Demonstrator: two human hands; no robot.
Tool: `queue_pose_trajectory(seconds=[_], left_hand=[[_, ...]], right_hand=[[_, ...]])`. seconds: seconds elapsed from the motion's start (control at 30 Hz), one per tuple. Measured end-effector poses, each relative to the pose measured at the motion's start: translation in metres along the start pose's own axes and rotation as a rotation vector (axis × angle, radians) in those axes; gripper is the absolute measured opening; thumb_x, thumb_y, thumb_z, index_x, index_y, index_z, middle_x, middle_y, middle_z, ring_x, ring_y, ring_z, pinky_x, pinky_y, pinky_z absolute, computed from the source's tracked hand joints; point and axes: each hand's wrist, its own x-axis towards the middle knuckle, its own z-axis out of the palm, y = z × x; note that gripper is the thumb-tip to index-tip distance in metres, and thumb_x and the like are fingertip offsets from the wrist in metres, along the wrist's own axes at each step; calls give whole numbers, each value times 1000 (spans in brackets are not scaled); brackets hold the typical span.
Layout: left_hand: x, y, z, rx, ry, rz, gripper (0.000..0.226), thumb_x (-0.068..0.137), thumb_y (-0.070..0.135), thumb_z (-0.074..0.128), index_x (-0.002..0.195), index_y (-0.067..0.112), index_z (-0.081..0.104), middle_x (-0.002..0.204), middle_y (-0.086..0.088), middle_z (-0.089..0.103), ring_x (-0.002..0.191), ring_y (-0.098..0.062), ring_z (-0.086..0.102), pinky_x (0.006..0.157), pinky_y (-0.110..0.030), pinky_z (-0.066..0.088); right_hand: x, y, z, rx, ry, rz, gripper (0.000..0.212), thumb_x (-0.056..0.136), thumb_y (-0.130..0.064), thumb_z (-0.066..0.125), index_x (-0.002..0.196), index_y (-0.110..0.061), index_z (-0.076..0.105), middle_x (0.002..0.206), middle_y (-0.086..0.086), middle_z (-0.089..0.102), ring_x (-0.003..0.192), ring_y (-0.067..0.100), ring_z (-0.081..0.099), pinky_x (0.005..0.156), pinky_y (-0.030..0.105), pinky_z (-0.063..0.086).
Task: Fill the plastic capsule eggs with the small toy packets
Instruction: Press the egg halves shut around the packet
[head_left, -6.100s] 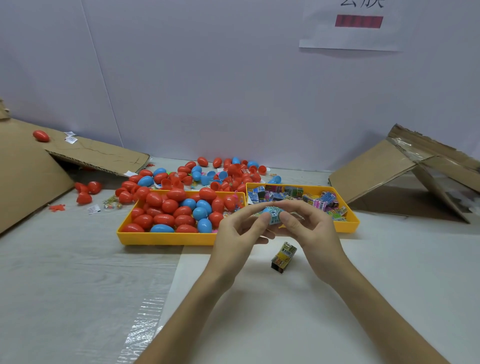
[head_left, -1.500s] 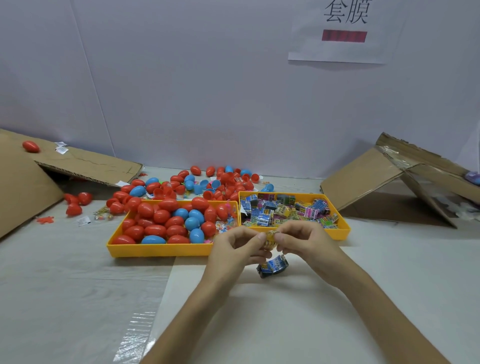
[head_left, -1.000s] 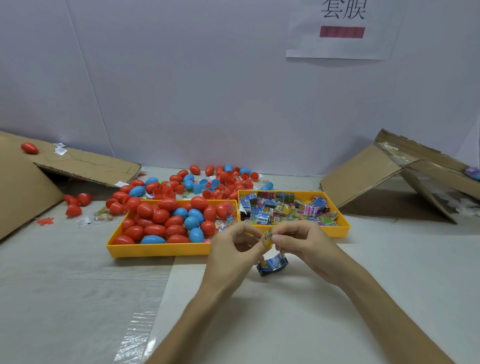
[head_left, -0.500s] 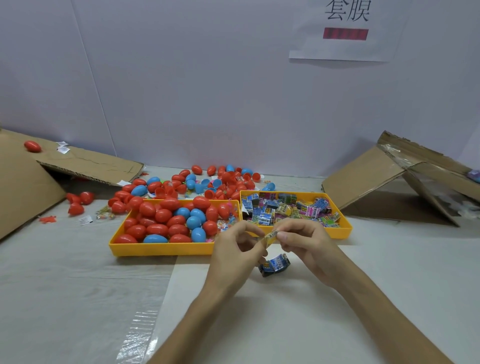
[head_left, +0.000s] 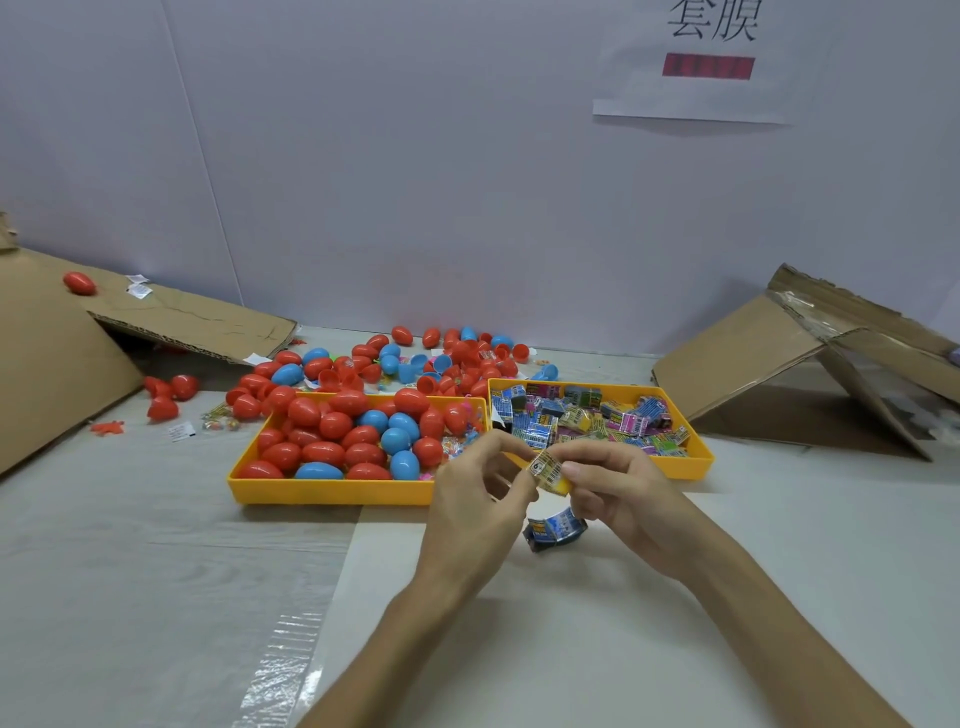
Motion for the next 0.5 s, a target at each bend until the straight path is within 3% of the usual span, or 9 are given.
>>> queue_pose_trajectory(seconds=[0.2,0.33,0.5], left_hand=[[-3,-2,0,230,29,203,17,91,8,68,97,23,64,68,9,64,64,-13,63,58,-36,54],[-2,-3,-4,371,72,297,18,89,7,71,97,22,64,68,8,63,58,-10,58,54,-37,53],[-2,-2,-5,439,82,329,18,86,8,75,94,21,64,70,7,65,57,-9,56,53,-36,54]], right_hand=[[0,0,2,-16,-40,-16,9,82,-14,68,82,-15,77,71,1,58,63,14,51,57,21,44],[0,0,2,-49,-23,3,3,82,-13,76,84,-15,78,62,1,50,58,14,43,55,23,39],[0,0,3,-111,4,20,14,79,-21,72,88,-13,79,67,3,52,60,15,40,57,24,39]])
